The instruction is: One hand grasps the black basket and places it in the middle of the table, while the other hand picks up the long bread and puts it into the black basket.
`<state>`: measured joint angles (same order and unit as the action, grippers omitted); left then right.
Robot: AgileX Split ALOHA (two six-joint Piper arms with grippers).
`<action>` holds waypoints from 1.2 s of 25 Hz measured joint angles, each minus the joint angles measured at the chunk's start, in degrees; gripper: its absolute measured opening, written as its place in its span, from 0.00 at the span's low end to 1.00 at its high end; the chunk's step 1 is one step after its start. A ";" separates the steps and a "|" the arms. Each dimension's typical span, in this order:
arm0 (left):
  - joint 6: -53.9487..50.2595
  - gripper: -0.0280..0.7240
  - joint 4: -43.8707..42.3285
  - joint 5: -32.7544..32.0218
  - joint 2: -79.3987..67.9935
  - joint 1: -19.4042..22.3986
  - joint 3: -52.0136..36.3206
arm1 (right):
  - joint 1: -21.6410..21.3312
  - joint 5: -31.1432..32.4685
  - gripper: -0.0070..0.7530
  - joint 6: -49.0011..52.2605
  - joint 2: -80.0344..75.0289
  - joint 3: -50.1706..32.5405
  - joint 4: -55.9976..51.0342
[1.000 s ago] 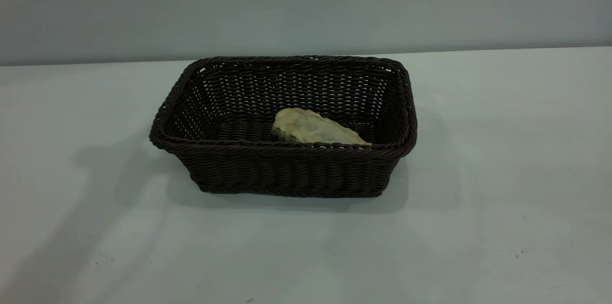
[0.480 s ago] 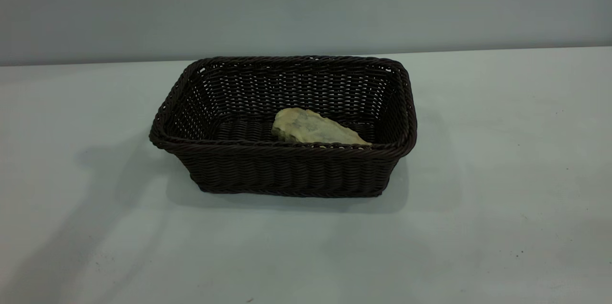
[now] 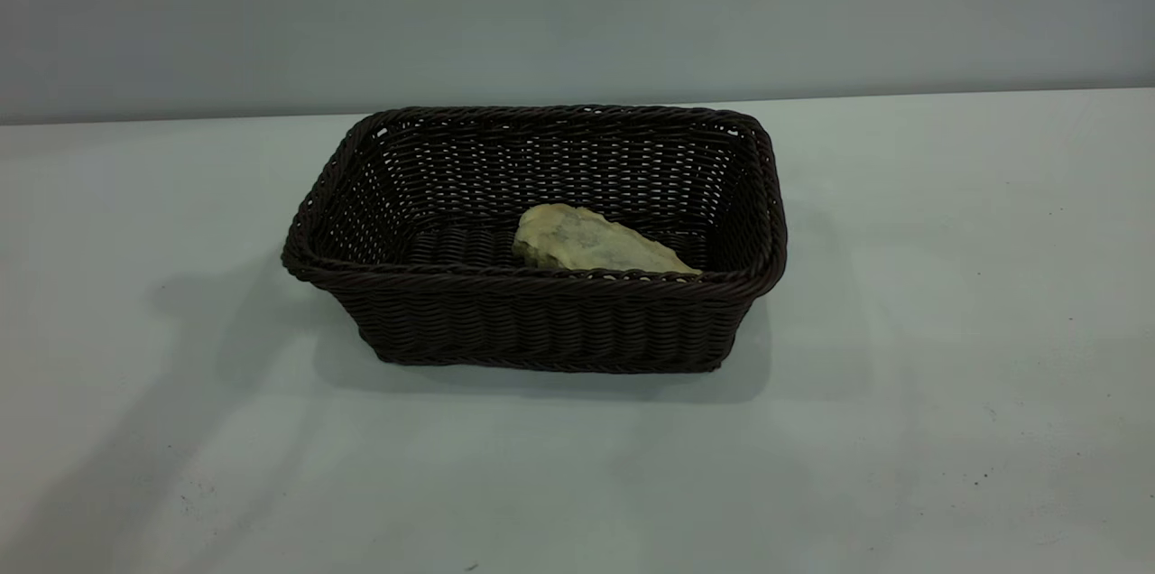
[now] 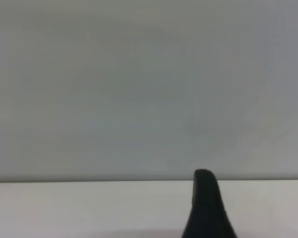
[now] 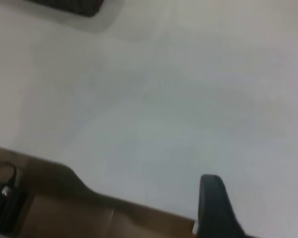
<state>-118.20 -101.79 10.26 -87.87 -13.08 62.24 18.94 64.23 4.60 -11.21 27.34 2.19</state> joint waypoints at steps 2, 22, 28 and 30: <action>0.00 0.79 0.00 0.06 0.00 0.00 0.00 | 0.00 -0.05 0.57 -0.22 1.19 -0.02 0.00; 1.29 0.79 -0.11 0.16 0.00 0.00 0.00 | 0.00 0.00 0.51 -3.33 6.07 -0.02 -2.19; 1.36 0.79 -0.15 0.16 0.00 0.00 0.00 | 0.00 0.00 0.43 -3.45 6.07 -0.02 -2.19; 1.36 0.79 -0.15 0.16 0.00 0.00 0.00 | 0.00 0.00 0.40 -3.45 6.07 -0.02 -2.19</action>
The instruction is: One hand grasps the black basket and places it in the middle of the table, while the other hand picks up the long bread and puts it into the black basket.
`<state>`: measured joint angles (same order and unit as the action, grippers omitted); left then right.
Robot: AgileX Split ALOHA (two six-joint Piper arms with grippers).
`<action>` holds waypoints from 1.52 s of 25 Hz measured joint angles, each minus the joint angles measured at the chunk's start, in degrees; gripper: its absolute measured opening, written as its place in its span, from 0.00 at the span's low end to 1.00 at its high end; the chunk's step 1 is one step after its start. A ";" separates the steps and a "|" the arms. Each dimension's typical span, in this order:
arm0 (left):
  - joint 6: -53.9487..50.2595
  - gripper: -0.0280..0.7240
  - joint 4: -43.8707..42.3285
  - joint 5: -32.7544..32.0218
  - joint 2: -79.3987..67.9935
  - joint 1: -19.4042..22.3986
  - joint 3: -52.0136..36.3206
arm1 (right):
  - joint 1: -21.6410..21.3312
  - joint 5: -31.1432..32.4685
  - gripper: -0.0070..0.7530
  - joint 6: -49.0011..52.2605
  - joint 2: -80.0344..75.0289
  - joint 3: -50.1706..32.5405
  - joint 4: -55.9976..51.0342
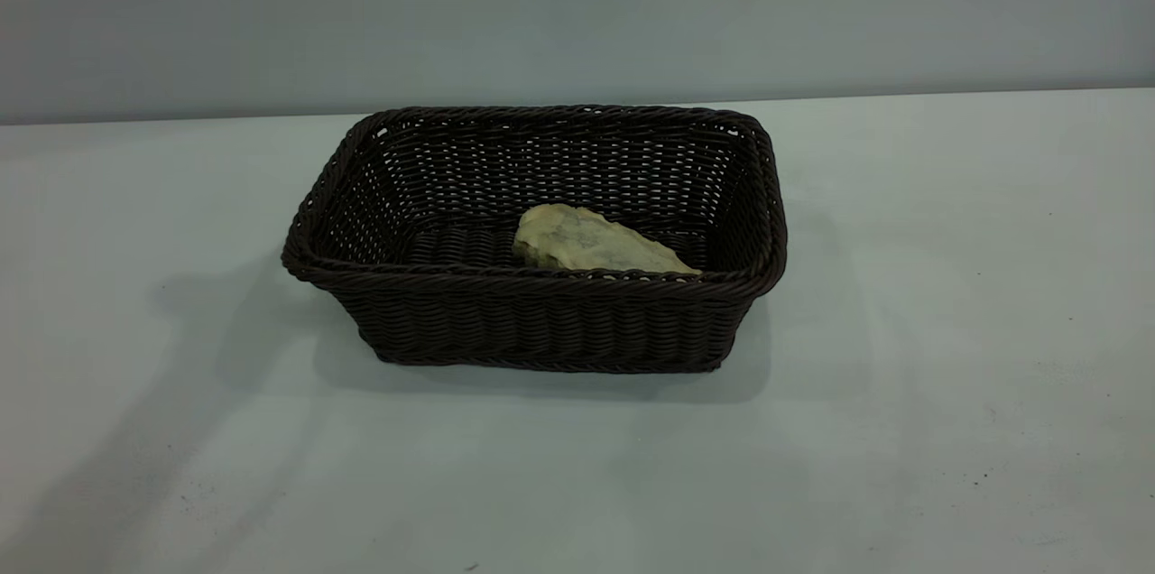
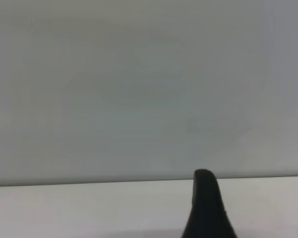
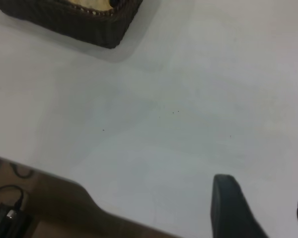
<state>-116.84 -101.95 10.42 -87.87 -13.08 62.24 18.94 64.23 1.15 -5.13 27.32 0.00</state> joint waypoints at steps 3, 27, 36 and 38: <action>0.00 0.79 0.14 0.21 0.17 0.00 0.00 | 0.00 0.00 0.36 0.00 0.00 0.00 0.00; 50.32 0.79 35.47 -10.42 7.90 0.00 0.00 | 0.00 0.00 0.32 0.00 0.00 0.00 0.00; 92.13 0.79 63.41 -23.03 14.79 0.00 0.00 | 0.00 0.00 0.32 0.00 0.00 0.00 0.00; 95.83 0.79 65.61 -27.83 17.33 0.00 0.00 | 0.00 0.00 0.32 0.00 0.00 0.00 0.00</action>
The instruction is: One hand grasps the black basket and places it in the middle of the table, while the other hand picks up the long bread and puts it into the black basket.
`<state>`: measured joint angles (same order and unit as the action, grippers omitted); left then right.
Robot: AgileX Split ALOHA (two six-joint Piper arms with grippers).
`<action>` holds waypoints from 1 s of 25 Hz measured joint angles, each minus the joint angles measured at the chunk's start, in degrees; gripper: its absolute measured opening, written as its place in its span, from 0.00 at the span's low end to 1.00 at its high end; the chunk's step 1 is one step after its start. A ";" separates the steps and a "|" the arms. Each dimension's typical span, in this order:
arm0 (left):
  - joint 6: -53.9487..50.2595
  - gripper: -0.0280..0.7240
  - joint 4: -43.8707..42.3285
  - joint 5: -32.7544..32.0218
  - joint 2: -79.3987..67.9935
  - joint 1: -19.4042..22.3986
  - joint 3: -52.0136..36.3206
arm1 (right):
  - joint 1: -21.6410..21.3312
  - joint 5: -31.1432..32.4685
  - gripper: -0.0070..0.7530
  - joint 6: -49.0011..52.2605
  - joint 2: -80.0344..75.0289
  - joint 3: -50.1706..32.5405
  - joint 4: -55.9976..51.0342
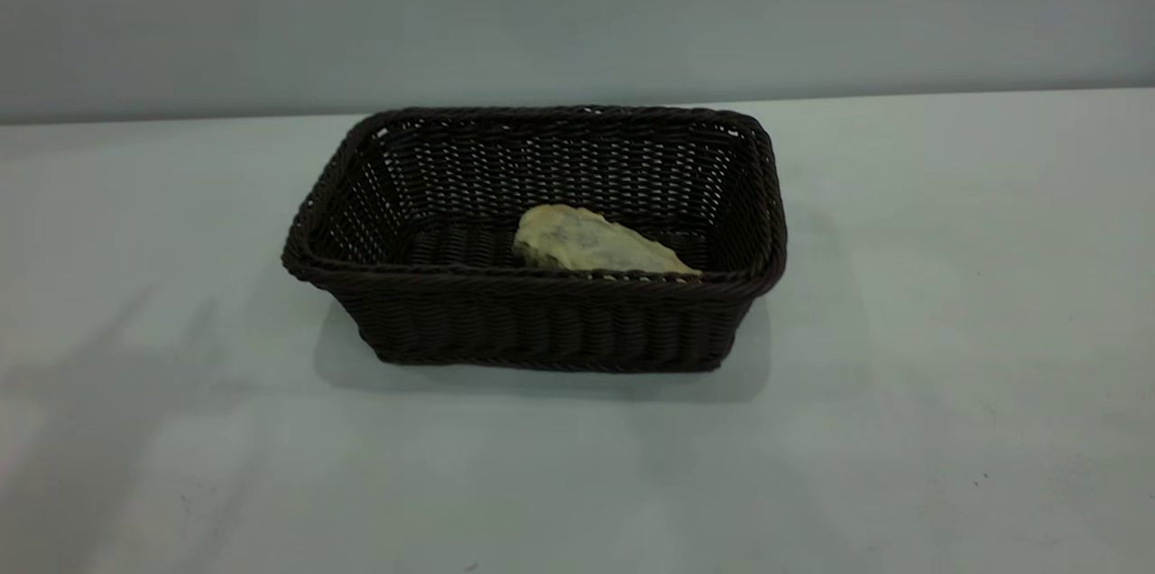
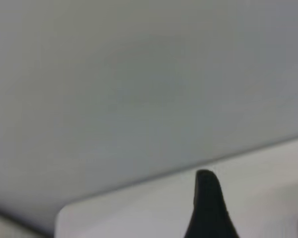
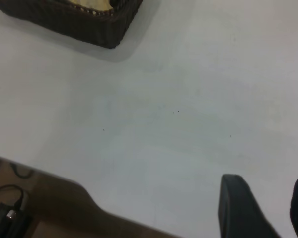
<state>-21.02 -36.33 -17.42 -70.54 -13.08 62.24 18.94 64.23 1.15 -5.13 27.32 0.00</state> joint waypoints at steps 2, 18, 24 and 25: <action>1.15 0.79 2.06 -6.68 2.92 0.00 0.00 | 0.00 0.00 0.32 0.00 0.00 0.00 0.00; 8.67 0.79 22.72 -37.89 24.55 0.00 0.00 | 0.00 0.00 0.32 0.00 0.00 0.00 0.00; 10.44 0.79 23.63 -49.21 33.18 0.00 -0.02 | 0.00 0.00 0.32 0.00 0.00 0.00 0.00; 10.86 0.79 23.63 -49.27 34.52 0.00 -0.09 | 0.00 0.00 0.32 0.00 0.00 0.00 0.00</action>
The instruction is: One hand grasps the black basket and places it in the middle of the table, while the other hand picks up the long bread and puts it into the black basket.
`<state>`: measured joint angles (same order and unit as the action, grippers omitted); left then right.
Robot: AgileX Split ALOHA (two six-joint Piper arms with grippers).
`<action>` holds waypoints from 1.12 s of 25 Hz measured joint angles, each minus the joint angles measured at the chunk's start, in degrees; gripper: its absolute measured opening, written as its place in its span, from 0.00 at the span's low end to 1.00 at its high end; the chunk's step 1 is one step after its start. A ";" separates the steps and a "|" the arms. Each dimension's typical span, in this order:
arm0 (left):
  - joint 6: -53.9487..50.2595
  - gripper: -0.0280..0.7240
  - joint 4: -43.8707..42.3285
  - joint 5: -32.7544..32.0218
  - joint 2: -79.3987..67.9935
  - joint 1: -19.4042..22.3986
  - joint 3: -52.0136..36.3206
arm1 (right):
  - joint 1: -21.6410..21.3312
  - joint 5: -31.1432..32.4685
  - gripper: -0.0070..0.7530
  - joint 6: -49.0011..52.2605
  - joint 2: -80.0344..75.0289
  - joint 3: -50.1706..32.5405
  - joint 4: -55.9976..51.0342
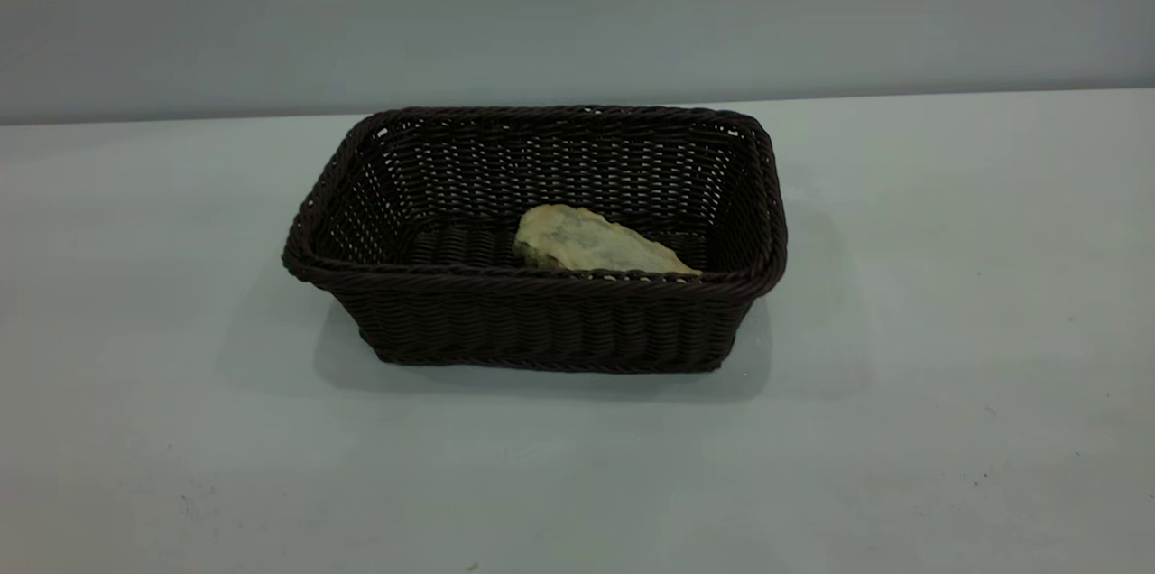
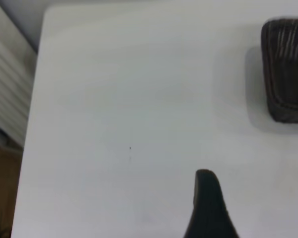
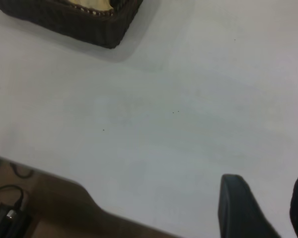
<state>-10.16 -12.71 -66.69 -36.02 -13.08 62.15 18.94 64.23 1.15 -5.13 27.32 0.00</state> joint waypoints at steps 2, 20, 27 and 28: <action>0.85 0.79 0.05 0.00 3.11 0.00 -1.32 | 0.00 0.00 0.32 0.00 0.00 0.00 0.00; 0.13 0.79 6.63 0.34 25.92 0.00 -26.34 | 0.00 0.00 0.32 0.00 0.00 0.00 0.00; 4.16 0.79 9.92 0.87 28.00 0.00 -33.68 | 0.00 0.00 0.32 0.00 0.00 0.00 0.00; 4.82 0.79 9.98 1.14 28.12 0.00 -33.83 | 0.00 0.00 0.32 0.00 0.00 0.00 0.00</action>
<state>-5.34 -2.73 -65.55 -7.90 -13.08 28.32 18.94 64.23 1.15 -5.13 27.32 0.00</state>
